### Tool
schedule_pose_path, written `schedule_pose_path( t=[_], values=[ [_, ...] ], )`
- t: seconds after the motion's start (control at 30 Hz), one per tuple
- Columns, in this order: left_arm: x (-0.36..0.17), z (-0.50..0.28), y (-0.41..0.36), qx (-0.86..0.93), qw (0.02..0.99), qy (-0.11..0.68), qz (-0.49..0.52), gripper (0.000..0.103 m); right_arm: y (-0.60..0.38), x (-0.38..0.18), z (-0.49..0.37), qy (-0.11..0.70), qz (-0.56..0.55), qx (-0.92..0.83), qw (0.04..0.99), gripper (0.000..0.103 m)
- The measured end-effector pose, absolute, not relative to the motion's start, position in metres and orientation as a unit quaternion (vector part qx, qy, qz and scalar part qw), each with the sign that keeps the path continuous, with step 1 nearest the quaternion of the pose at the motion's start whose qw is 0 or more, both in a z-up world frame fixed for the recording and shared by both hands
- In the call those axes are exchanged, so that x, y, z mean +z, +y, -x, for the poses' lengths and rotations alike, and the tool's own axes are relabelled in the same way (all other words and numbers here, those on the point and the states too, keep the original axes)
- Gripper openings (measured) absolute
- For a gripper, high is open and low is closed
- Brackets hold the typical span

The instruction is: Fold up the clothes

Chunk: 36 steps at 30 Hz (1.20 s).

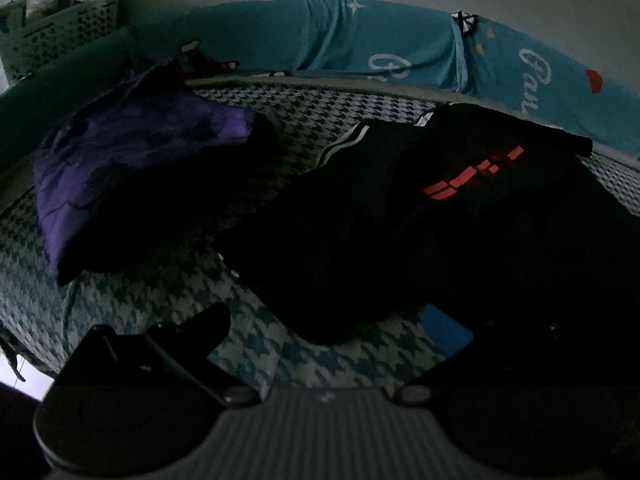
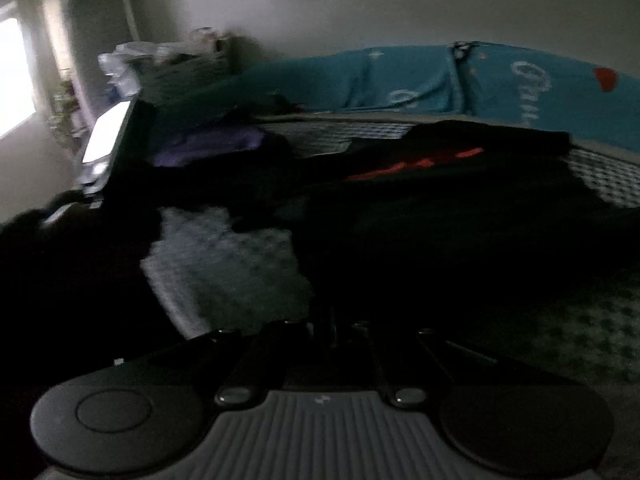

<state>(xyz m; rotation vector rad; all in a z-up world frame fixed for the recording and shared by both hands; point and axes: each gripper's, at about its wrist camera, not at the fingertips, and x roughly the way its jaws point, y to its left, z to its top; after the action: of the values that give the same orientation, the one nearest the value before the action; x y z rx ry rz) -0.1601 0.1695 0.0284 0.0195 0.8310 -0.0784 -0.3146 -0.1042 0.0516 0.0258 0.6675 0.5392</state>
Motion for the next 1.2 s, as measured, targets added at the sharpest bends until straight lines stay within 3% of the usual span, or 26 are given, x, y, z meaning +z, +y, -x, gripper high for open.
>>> schedule_pose_path(
  t=[0.33, 0.83, 1.2],
  values=[
    [0.027, 0.167, 0.166, -0.035, 0.917, 0.397, -0.022, 0.103, -0.082, 0.064, 0.336, 0.298, -0.013, 0.352, 0.887, 0.006],
    [0.024, 0.136, 0.156, -0.031, 0.913, 0.405, -0.030, 0.103, -0.171, 0.068, 0.254, 0.321, -0.036, 0.163, 0.932, 0.009],
    [0.021, 0.070, 0.163, 0.001, 0.910, 0.414, -0.012, 0.103, -0.200, 0.062, 0.176, 0.310, -0.042, 0.122, 0.942, 0.025]
  ],
)
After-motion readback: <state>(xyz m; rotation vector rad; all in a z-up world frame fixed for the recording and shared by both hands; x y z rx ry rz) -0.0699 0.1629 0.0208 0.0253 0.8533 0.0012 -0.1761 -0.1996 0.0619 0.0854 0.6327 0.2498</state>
